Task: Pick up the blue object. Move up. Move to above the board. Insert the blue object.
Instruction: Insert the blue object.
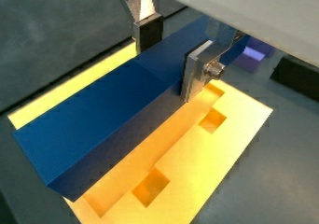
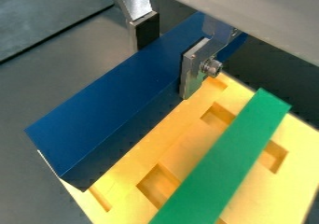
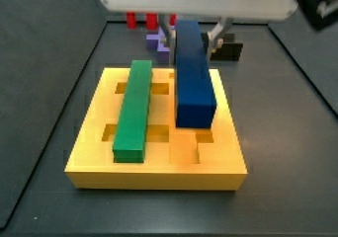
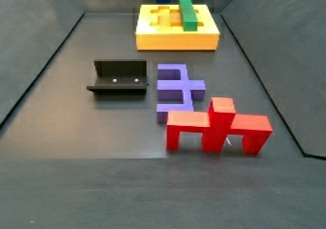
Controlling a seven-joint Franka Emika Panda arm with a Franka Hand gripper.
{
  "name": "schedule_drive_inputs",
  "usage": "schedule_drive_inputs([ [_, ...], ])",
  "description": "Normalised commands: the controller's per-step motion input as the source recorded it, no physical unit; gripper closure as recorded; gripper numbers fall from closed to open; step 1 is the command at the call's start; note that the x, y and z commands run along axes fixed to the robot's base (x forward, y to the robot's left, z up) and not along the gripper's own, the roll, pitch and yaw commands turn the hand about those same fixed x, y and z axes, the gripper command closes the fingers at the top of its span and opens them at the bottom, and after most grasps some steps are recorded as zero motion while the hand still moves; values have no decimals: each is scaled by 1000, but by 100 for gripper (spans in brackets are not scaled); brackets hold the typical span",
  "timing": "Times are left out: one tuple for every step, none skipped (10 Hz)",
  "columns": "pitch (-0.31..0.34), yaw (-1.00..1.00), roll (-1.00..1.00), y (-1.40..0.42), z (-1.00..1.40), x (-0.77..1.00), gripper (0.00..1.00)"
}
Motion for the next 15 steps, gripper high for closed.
schedule_drive_inputs([
  [-97,0,39,0,-694,0,100],
  [-176,0,0,0,-623,-71,100],
  [-104,0,0,0,-523,0,100],
  [-14,0,73,0,-411,0,100],
  [0,83,127,-29,-286,0,100],
  [10,57,160,0,-260,0,100],
  [9,89,163,0,-226,0,100],
  [0,191,169,0,-217,0,100],
  [33,86,154,0,-223,91,100],
  [13,43,157,0,-209,6,100],
  [23,49,150,0,-200,80,100],
  [11,14,120,-31,-177,83,100],
  [0,0,77,-77,-169,117,100],
  [0,0,67,-63,-186,206,100],
  [0,0,60,-80,-174,269,100],
])
